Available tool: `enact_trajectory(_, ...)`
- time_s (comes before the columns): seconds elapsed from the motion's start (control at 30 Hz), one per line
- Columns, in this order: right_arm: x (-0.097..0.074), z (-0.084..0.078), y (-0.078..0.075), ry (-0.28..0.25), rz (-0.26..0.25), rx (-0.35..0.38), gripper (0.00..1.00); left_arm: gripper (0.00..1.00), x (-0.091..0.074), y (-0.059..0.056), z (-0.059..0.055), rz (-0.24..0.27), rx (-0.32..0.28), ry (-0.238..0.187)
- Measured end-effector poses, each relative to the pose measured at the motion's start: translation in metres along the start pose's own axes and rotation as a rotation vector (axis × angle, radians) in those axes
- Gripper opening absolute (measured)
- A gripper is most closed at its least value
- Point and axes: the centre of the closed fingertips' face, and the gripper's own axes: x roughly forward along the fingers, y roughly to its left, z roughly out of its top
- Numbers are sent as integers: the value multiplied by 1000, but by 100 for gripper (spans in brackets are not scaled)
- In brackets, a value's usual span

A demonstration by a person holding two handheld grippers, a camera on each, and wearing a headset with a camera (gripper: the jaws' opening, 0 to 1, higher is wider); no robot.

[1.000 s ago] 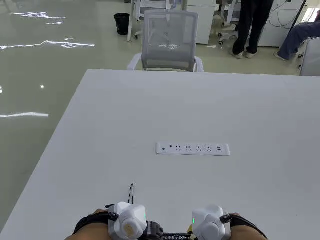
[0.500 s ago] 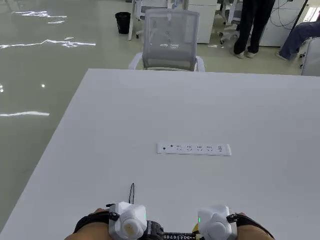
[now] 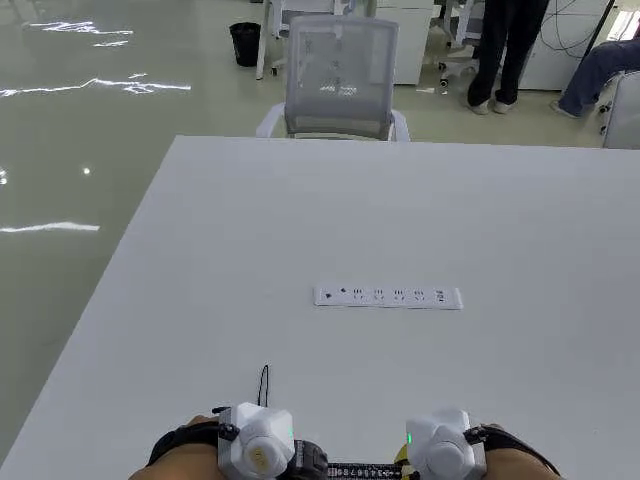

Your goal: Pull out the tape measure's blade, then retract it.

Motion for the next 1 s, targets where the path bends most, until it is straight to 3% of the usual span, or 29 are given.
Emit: enact_trajectory(1.0,-15,-30,-1,16,-8,20,10,34,0,0,-1,4,5,9)
